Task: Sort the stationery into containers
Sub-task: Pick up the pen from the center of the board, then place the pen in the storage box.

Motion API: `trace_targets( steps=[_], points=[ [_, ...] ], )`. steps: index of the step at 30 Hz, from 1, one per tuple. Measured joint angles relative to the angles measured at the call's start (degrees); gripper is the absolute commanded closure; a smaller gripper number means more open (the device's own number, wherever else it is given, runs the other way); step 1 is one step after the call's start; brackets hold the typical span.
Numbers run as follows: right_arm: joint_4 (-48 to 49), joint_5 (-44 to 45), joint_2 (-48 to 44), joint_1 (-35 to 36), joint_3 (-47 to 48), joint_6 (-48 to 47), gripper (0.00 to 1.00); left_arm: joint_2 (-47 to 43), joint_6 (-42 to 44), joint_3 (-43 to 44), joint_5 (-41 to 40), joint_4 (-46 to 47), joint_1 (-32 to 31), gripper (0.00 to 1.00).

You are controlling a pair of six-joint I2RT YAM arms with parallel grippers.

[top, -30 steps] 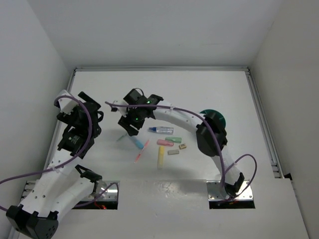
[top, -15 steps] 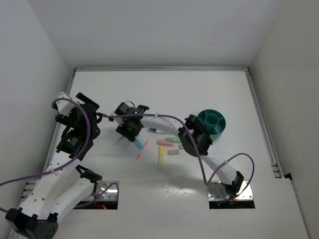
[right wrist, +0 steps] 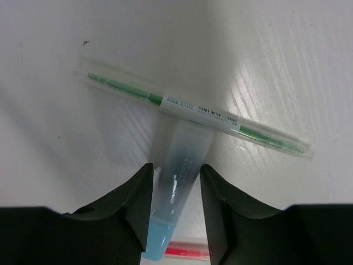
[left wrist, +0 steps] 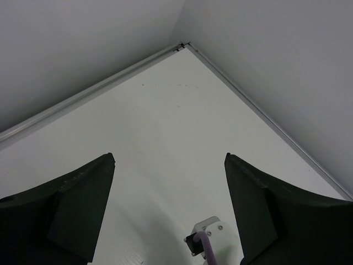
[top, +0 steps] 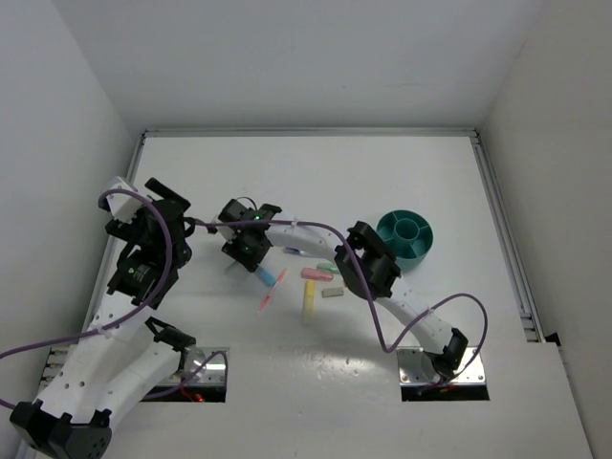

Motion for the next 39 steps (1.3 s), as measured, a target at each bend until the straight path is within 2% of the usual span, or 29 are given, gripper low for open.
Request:
trace_targets(
  steps=[4, 5, 8, 14, 19, 22, 26, 29, 32, 39],
  points=[
    [0.13, -0.96, 0.31, -0.48, 0.24, 0.59, 0.77, 0.0, 0.0, 0.0, 0.02, 0.02, 0.0, 0.14],
    [0.15, -1.14, 0.31, -0.63, 0.22, 0.76, 0.85, 0.0, 0.0, 0.0, 0.02, 0.02, 0.0, 0.14],
    [0.24, -1.84, 0.31, -0.96, 0.04, 0.92, 1.0, 0.0, 0.0, 0.0, 0.02, 0.0, 0.0, 0.14],
    [0.66, 0.98, -3.45, -1.07, -5.31, -0.46, 1.0, 0.0, -0.02, 0.0, 0.2, 0.02, 0.0, 0.16],
    [5.4, 7.06, -18.49, -1.57, -18.91, -3.87, 1.0, 0.0, 0.15, -0.04, 1.51, 0.13, 0.02, 0.18],
    [13.73, 13.46, -33.66, -2.62, -29.4, -6.99, 1.0, -0.02, 0.98, -0.5, 3.28, 0.76, 0.02, 0.21],
    [33.97, 23.78, -54.51, -5.68, -46.12, -12.66, 1.0, 0.28, 3.41, -1.51, 7.26, 2.45, 0.04, 0.24],
    [51.21, 30.47, -66.23, -9.31, -59.93, -17.18, 1.0, 1.51, 6.6, -2.08, 13.42, 4.63, 0.09, 0.26],
    [63.45, 34.97, -73.75, -13.88, -72.61, -19.52, 1.0, 3.85, 10.21, -2.29, 21.0, 6.6, 0.11, 0.28],
    [71.6, 37.99, -79.71, -23.39, -84.65, -13.84, 1.0, 9.09, 15.04, -2.36, 32.22, 7.89, 0.11, 0.29]
  ],
)
